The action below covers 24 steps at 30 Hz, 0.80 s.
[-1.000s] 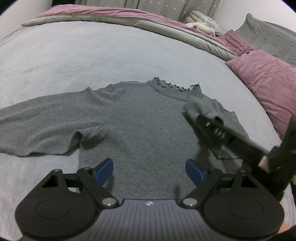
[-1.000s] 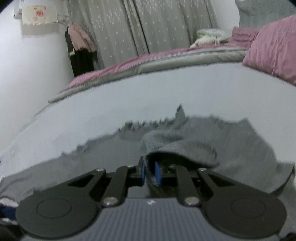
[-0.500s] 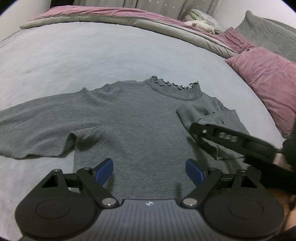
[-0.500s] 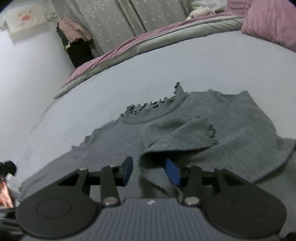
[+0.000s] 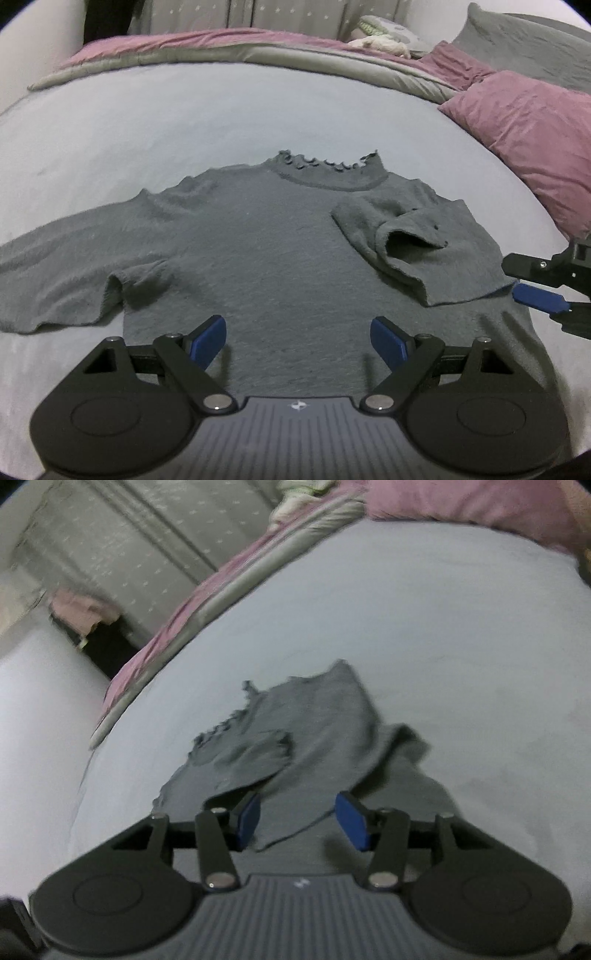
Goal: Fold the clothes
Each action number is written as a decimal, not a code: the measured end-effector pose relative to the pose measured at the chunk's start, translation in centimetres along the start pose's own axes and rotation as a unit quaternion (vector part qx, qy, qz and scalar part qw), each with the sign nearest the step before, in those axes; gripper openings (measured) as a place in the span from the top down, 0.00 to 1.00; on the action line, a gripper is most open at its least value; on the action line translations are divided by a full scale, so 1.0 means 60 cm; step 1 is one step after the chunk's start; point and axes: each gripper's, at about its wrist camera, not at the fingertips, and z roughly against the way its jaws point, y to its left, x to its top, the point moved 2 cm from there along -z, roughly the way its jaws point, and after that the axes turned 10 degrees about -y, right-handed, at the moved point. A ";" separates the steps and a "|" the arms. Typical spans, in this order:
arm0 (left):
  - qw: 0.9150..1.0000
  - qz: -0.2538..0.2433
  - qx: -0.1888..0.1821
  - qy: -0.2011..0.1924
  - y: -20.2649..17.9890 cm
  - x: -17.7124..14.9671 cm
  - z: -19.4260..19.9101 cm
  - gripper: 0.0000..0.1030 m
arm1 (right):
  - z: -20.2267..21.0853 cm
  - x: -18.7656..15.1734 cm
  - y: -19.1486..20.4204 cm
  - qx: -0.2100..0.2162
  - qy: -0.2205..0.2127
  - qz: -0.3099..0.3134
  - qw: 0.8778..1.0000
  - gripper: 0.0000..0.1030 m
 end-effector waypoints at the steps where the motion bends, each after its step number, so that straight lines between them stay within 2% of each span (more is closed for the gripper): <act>1: 1.000 -0.005 -0.002 -0.005 -0.004 -0.001 0.001 0.17 | -0.001 0.002 -0.006 -0.001 0.001 -0.005 1.000 0.53; 4: 0.999 -0.022 -0.010 -0.024 -0.016 -0.003 0.005 0.17 | -0.005 0.010 -0.026 -0.005 0.005 -0.021 1.000 0.52; 8: 0.996 -0.055 -0.019 -0.069 -0.044 0.008 0.006 0.17 | -0.009 0.019 -0.051 -0.010 0.010 -0.042 0.999 0.52; 17: 0.985 -0.140 -0.011 -0.096 -0.118 0.024 -0.038 0.22 | -0.027 0.025 -0.068 0.017 0.024 -0.086 0.996 0.50; 19: 0.984 -0.149 -0.009 -0.101 -0.130 0.028 -0.049 0.25 | -0.027 0.026 -0.067 0.021 0.023 -0.089 0.996 0.50; 21: 0.982 -0.161 -0.009 -0.099 -0.138 0.032 -0.061 0.35 | -0.026 0.026 -0.066 0.022 0.022 -0.090 0.995 0.49; 24: 0.980 -0.172 -0.006 -0.098 -0.143 0.035 -0.079 0.45 | -0.029 0.026 -0.066 0.022 0.023 -0.092 0.995 0.49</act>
